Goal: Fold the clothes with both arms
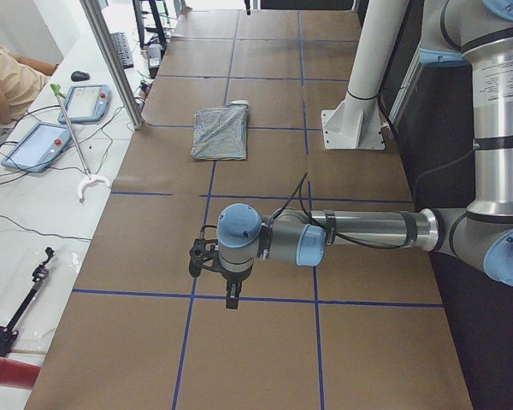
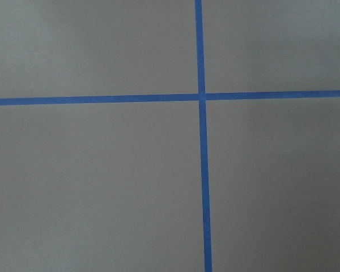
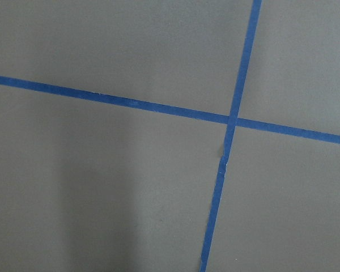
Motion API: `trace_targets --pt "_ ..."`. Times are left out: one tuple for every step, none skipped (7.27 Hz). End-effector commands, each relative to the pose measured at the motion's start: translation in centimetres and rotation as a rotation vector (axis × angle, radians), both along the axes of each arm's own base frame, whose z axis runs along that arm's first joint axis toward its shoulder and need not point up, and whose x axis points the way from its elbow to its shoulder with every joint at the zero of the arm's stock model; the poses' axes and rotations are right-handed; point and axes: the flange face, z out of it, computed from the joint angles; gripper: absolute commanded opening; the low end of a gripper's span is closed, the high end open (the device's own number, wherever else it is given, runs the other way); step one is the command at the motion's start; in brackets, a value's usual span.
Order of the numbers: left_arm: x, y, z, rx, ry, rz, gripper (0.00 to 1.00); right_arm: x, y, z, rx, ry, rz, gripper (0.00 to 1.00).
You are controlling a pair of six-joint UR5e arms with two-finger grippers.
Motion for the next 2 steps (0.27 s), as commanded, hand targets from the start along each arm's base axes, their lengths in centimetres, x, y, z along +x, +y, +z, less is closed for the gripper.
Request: trace_targets --pt "-0.05 0.29 1.54 -0.036 -0.007 0.002 1.0 0.0 0.17 0.05 -0.003 -0.002 0.001 1.0" --pt "-0.05 0.25 0.91 -0.032 -0.007 0.002 1.0 -0.01 0.1 -0.02 0.0 -0.003 0.0 1.0"
